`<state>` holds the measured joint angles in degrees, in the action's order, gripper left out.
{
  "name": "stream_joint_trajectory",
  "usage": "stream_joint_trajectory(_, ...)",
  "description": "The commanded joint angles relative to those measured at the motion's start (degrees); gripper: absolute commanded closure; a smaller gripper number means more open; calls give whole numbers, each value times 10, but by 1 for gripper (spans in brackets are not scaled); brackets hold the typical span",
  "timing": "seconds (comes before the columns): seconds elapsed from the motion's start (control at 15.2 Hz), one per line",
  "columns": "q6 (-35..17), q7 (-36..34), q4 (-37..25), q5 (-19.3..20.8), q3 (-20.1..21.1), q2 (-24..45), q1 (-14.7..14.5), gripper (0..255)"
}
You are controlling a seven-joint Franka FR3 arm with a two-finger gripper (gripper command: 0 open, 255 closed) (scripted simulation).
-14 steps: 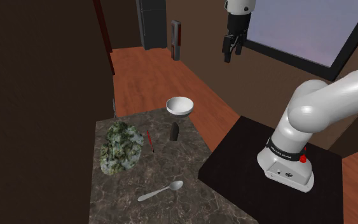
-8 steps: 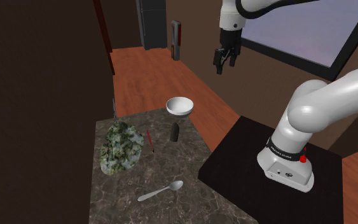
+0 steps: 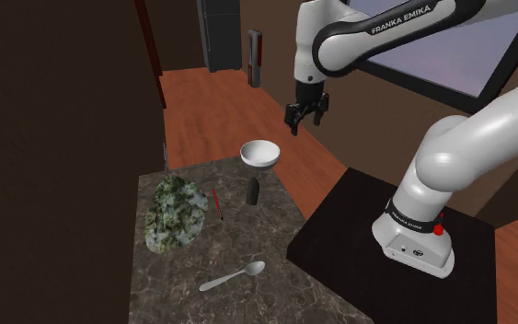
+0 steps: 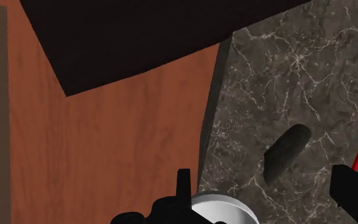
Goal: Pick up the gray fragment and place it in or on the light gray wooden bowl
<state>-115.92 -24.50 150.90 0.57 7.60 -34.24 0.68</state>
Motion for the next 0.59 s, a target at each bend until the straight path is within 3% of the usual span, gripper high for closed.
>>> stream_joint_trajectory(0.0, -46, -40, 6, -7, 17, 37, 3, 0)
stream_joint_trajectory(0.53, -215, -204, -6, 8, 79, 217, 28, 0)
